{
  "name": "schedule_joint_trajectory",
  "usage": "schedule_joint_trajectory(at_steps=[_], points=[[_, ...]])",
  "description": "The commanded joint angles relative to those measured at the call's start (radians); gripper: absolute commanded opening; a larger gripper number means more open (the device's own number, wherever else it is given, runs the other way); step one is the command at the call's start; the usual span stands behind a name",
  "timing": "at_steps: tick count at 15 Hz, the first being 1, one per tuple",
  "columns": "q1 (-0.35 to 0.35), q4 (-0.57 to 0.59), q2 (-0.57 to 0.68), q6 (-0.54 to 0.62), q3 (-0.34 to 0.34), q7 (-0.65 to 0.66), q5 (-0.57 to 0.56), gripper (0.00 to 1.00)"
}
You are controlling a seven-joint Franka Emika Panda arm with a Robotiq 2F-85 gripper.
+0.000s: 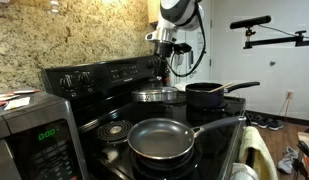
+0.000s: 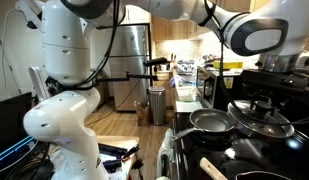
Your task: Put the wooden spatula in the pot then take the lid off the pan and put it on the pot
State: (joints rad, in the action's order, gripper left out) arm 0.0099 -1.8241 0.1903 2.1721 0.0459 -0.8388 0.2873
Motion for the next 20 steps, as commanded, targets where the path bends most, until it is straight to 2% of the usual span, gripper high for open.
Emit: schedule_joint_trajectory(at_steps=[1,7,14,20], points=[[-0.056,0.045,-0.023,-0.014,-0.023,0.004,-0.002,0.34],[-0.115,0.064,-0.063,-0.023,-0.086,0.009,-0.055,0.34],[-0.173,-0.029,-0.119,-0.041,-0.165,0.04,-0.11,0.34],[-0.192,-0.117,-0.167,-0.075,-0.205,0.052,-0.112,0.34]])
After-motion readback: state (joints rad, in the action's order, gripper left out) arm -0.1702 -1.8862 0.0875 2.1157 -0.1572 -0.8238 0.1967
